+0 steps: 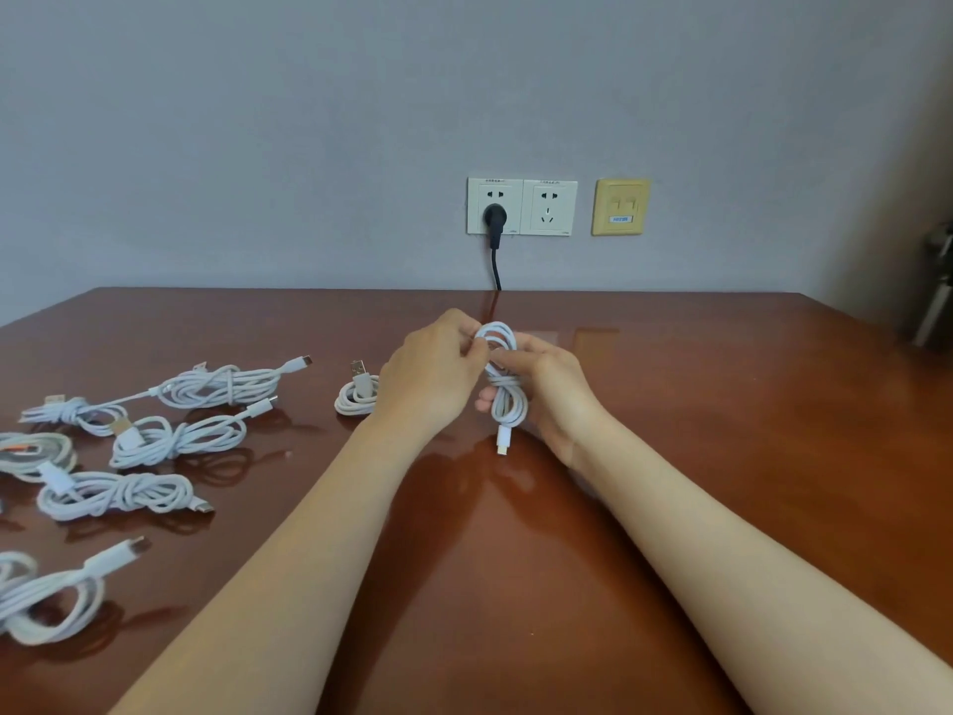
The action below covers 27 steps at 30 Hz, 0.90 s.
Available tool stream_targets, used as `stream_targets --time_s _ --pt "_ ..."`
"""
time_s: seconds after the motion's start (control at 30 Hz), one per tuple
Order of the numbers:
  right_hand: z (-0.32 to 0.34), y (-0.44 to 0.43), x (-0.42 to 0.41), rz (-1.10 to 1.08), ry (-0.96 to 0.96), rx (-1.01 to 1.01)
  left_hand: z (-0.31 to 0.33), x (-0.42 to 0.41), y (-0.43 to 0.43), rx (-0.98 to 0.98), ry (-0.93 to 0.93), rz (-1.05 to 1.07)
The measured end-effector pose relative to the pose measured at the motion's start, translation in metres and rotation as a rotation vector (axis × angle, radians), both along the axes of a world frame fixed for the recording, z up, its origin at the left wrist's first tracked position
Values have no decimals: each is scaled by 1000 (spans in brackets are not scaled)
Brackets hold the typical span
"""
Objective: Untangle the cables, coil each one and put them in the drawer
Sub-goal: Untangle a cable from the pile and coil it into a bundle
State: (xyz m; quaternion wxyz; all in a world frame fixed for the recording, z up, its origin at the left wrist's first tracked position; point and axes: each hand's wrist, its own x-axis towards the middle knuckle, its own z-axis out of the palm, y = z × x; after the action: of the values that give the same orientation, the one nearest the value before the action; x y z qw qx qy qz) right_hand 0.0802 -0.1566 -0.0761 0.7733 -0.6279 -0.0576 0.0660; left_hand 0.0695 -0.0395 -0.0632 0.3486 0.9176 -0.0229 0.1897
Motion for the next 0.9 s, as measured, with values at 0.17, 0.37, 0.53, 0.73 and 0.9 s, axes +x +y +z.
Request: stream_targets --time_s 0.17,0.37,0.53,0.73,0.9 --pt "-7 5 1 -20 -81 43 0 5 5 -30 -9 41" --pt "-9 5 4 -255 -110 -41 0 3 2 -12 -17 -81" --pt "-22 4 6 -427 -505 -461 3 -2 -6 -393 88 -149" --pt "-23 12 -3 -466 -795 -660 -9 6 -2 -489 16 -96" --pt "-21 11 -11 -403 -689 -749 -15 -4 -9 -490 -122 -119"
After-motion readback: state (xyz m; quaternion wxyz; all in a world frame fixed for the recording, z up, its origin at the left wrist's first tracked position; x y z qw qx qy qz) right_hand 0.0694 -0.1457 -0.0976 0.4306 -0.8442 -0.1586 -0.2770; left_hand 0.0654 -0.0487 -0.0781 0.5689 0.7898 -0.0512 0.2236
